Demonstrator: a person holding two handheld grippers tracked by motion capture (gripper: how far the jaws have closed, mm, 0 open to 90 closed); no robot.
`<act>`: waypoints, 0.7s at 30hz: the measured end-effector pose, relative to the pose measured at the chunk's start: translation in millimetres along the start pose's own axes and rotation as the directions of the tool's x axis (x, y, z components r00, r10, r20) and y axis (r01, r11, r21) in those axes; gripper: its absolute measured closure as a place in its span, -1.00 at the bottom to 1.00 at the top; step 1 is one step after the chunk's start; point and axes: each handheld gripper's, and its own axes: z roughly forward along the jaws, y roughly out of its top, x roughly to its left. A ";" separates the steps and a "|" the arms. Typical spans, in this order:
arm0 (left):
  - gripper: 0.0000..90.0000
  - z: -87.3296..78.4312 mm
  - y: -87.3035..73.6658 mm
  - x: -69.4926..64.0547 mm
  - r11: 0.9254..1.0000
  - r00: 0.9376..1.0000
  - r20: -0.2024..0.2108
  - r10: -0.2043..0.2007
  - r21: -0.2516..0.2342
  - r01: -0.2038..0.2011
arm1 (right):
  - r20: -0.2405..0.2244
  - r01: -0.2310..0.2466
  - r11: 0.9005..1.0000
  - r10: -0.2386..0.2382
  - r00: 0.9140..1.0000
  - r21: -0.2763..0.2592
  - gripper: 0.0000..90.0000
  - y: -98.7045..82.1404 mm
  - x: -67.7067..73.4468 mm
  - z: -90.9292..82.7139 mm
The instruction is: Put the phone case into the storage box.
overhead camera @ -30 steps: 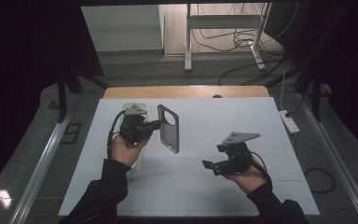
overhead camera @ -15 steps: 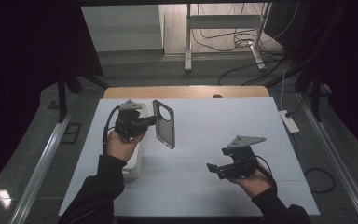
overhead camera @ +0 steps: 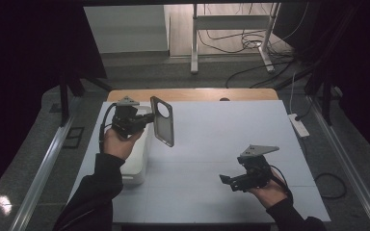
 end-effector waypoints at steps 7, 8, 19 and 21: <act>0.98 -3.2 4.5 6.0 1.000 1.000 -0.012 -0.010 -0.002 0.010 | 0.033 -0.004 1.000 0.005 0.999 -0.012 -1.00 -8.0 -4.0 -6.6; 0.98 -3.7 5.2 7.4 1.000 1.000 -0.013 -0.012 -0.003 0.012 | 0.033 -0.004 1.000 0.005 0.999 -0.012 -1.00 -8.0 -4.0 -6.6; 0.98 -9.4 15.3 22.2 0.999 0.998 -0.050 -0.032 -0.002 0.032 | 0.072 -0.031 0.999 0.033 0.997 -0.027 -1.00 -22.1 -13.3 -18.1; 0.98 -10.0 16.0 23.8 0.999 0.998 -0.053 -0.033 -0.003 0.033 | 0.073 -0.034 0.999 0.036 0.997 -0.027 -1.00 -23.1 -14.0 -18.9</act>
